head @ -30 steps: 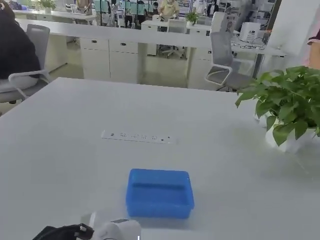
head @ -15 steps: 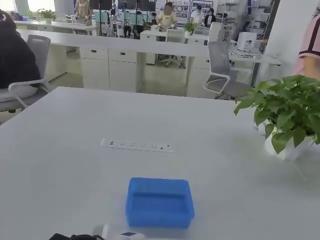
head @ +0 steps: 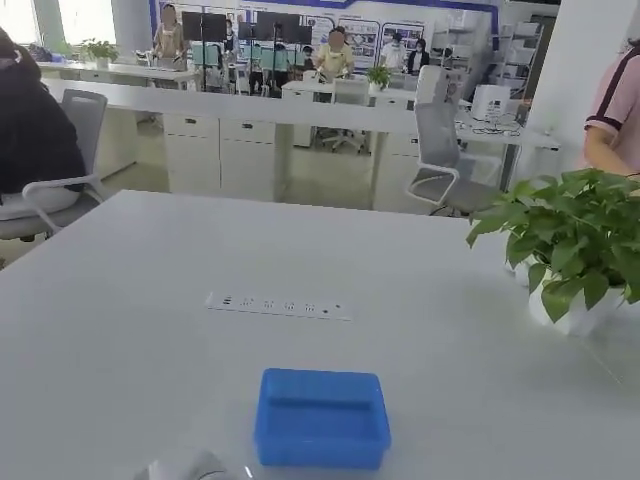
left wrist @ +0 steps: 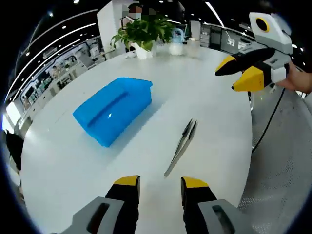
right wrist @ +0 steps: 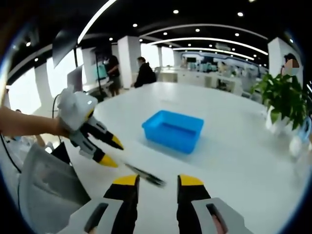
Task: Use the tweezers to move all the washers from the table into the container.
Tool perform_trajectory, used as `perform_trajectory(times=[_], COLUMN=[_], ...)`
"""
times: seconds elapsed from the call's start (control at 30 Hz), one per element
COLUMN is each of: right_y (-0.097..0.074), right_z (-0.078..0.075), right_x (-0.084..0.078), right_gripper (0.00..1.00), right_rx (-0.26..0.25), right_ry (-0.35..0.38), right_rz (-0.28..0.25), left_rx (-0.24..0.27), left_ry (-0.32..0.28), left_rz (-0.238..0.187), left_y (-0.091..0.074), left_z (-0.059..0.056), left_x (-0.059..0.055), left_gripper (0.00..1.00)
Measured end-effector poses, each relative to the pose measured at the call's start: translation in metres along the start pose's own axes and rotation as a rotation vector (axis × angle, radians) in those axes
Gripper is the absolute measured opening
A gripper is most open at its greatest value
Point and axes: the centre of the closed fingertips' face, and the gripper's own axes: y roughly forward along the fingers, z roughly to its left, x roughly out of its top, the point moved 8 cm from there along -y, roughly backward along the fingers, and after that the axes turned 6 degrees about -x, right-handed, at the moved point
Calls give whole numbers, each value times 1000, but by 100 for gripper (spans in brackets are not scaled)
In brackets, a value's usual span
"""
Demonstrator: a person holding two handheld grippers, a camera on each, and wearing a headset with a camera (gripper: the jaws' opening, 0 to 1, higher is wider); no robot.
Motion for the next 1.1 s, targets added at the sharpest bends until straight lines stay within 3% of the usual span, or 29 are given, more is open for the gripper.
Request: perform_trajectory(times=[0.1,0.23,0.4,0.63,0.77,1.1], right_y=[-3,-7,-10,-13,-13,-12], right_z=[1,4,5,-6,-11,-23], right_x=[2,2,-2,-8,-10,-16], right_gripper=[32,36,42,58,68,84], right_rx=[4,9,3,-42,-64,-115], right_ry=[6,-1,-16,9,54,97], right_rz=[-3,-4,-3,-21,-32,-25], left_rx=[65,141,246,317,365,380], left_ry=[-95,-182,-258,-329,-324,-321], left_rz=[-92,-173,-236,-312,-333,-312], left_y=[-22,-45,-66,-89,-96,-100], left_z=[-2,-8,-18,-27,-28,-27], left_x=[-4,-7,-12,-17,-17,-20], left_gripper=[46,61,77,98,99,99])
